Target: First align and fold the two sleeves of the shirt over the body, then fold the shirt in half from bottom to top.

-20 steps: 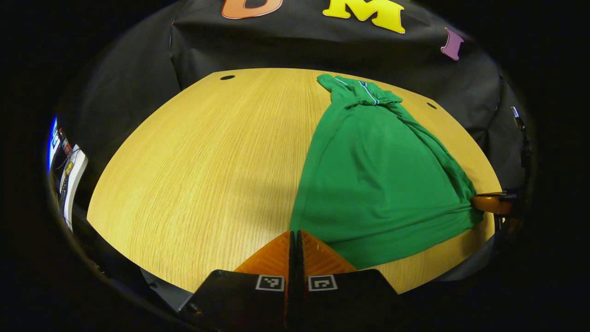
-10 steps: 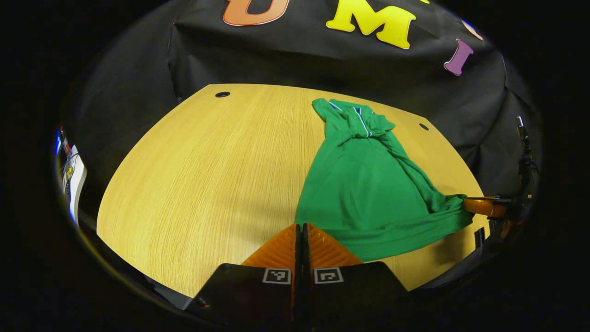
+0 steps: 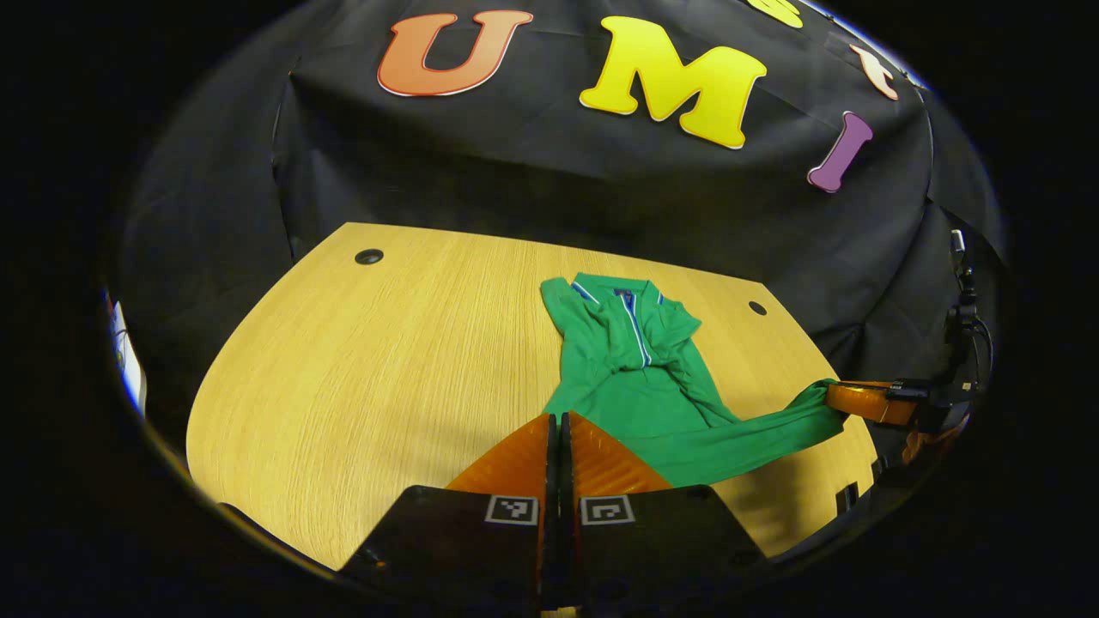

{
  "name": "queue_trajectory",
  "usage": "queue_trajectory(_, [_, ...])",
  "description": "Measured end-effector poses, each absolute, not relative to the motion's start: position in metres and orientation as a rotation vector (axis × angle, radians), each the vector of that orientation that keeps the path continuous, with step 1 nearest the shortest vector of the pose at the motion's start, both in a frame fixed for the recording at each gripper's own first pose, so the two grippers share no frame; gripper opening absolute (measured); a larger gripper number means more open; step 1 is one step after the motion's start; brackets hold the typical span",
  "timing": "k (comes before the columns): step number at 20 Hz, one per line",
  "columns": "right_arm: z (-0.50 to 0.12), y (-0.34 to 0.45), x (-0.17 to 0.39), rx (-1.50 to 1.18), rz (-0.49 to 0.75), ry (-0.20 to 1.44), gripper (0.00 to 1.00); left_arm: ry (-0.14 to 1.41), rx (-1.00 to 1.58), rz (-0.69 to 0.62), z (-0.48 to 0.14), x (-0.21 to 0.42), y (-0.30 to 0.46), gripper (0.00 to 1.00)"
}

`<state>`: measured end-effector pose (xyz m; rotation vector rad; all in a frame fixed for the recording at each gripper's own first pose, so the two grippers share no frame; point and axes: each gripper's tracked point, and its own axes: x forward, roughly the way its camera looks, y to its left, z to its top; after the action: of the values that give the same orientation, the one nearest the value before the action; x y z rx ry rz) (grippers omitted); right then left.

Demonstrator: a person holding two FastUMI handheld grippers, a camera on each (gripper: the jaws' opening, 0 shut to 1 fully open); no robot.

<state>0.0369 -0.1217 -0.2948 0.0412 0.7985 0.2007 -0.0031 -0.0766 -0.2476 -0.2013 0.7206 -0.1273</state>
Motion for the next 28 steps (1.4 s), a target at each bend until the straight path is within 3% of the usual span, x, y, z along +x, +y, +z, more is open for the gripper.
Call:
queue_trajectory(16, [-0.257,-0.105,0.232,0.015,0.222,0.666,0.0,0.595,-0.186,-0.149,-0.217,0.189,-0.078,0.06])
queue_trajectory(28, [-0.289,-0.108,0.342,0.004,0.223,0.665,0.0,0.625,-0.177,-0.102,-0.264,0.273,-0.072,0.06])
